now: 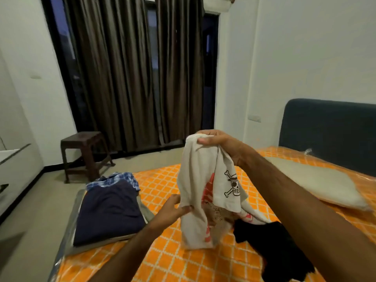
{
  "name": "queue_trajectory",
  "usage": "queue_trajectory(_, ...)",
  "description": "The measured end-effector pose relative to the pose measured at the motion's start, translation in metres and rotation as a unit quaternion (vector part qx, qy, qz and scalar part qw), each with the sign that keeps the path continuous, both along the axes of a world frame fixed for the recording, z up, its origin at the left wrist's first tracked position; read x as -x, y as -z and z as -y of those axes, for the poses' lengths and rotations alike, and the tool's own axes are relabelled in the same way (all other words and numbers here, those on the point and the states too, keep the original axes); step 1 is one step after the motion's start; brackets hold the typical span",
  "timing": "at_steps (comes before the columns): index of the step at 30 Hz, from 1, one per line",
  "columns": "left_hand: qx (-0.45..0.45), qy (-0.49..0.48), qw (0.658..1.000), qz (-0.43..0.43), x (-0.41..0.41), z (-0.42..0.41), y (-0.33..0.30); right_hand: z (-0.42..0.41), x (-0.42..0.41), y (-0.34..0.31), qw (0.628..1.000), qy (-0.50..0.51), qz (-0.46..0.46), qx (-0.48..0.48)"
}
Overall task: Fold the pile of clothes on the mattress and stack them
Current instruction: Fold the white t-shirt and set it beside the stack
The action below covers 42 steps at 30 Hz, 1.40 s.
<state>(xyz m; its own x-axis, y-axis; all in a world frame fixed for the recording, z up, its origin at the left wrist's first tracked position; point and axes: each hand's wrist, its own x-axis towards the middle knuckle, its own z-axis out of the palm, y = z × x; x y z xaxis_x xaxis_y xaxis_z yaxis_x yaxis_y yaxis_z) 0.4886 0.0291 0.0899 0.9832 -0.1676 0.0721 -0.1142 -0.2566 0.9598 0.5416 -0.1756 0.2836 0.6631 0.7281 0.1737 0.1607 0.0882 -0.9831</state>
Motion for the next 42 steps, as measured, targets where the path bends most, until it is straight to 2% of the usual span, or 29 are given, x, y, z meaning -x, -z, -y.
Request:
queue_trajectory(2, 0.053, -0.018, 0.998, -0.014, 0.01, -0.018, -0.007, -0.011, 0.007, -0.02, 0.999, -0.032, -0.006, -0.029)
queue_trajectory(4, 0.081, 0.01, 0.996, -0.042, 0.019, -0.036, -0.012, -0.023, 0.014, -0.039, 0.996, -0.046, -0.014, -0.071)
queue_trajectory(6, 0.063, 0.054, 0.995, -0.048, 0.03, -0.052, -0.023, -0.033, 0.015, -0.055, 0.994, -0.029, -0.019, -0.106)
queue_trajectory(9, 0.046, 0.015, 0.998, -0.028, 0.051, -0.078, -0.047, -0.044, 0.012, -0.074, 0.994, -0.008, 0.014, -0.105)
queue_trajectory(11, 0.049, -0.065, 0.997, 0.017, 0.063, -0.105, -0.064, -0.047, 0.006, -0.079, 0.996, 0.023, 0.056, -0.063)
queue_trajectory(14, 0.044, -0.186, 0.98, 0.058, 0.081, -0.16, -0.093, -0.046, -0.009, -0.079, 0.986, 0.086, 0.135, 0.055)
queue_trajectory(17, -0.056, -0.23, 0.967, 0.09, 0.091, -0.203, -0.127, -0.035, -0.024, -0.076, 0.959, 0.091, 0.207, 0.172)
queue_trajectory(20, -0.228, -0.228, 0.938, 0.128, 0.096, -0.231, -0.16, -0.029, -0.026, -0.074, 0.893, 0.123, 0.325, 0.285)
queue_trajectory(22, -0.311, -0.224, 0.903, 0.194, 0.097, -0.242, -0.178, -0.03, -0.027, -0.072, 0.85, 0.122, 0.383, 0.341)
queue_trajectory(24, -0.348, -0.237, 0.872, 0.249, 0.093, -0.248, -0.191, -0.031, -0.031, -0.07, 0.791, 0.115, 0.44, 0.41)
queue_trajectory(26, -0.351, -0.255, 0.861, 0.264, 0.09, -0.25, -0.198, -0.031, -0.035, -0.067, 0.73, 0.135, 0.478, 0.47)
queue_trajectory(29, -0.349, -0.254, 0.864, 0.258, 0.084, -0.249, -0.19, -0.034, -0.032, -0.06, 0.608, 0.233, 0.528, 0.546)
queue_trajectory(31, -0.32, -0.227, 0.892, 0.227, 0.084, -0.247, -0.181, -0.039, -0.029, -0.054, 0.536, 0.272, 0.555, 0.575)
queue_trajectory(33, -0.278, -0.188, 0.926, 0.174, 0.084, -0.248, -0.171, -0.044, -0.028, -0.045, 0.498, 0.267, 0.562, 0.604)
queue_trajectory(34, -0.277, -0.176, 0.93, 0.162, 0.084, -0.251, -0.165, -0.046, -0.029, -0.039, 0.488, 0.253, 0.555, 0.624)
queue_trajectory(36, -0.329, -0.167, 0.915, 0.162, 0.082, -0.258, -0.156, -0.051, -0.027, -0.031, 0.504, 0.215, 0.503, 0.669)
queue_trajectory(37, -0.371, -0.16, 0.9, 0.166, 0.081, -0.262, -0.151, -0.052, -0.03, -0.026, 0.542, 0.203, 0.447, 0.682)
queue_trajectory(40, -0.452, -0.166, 0.856, 0.187, 0.08, -0.272, -0.14, -0.047, -0.031, -0.024, 0.732, 0.169, 0.216, 0.623)
queue_trajectory(42, -0.458, -0.191, 0.846, 0.196, 0.081, -0.279, -0.135, -0.041, -0.035, -0.022, 0.823, 0.194, 0.131, 0.518)
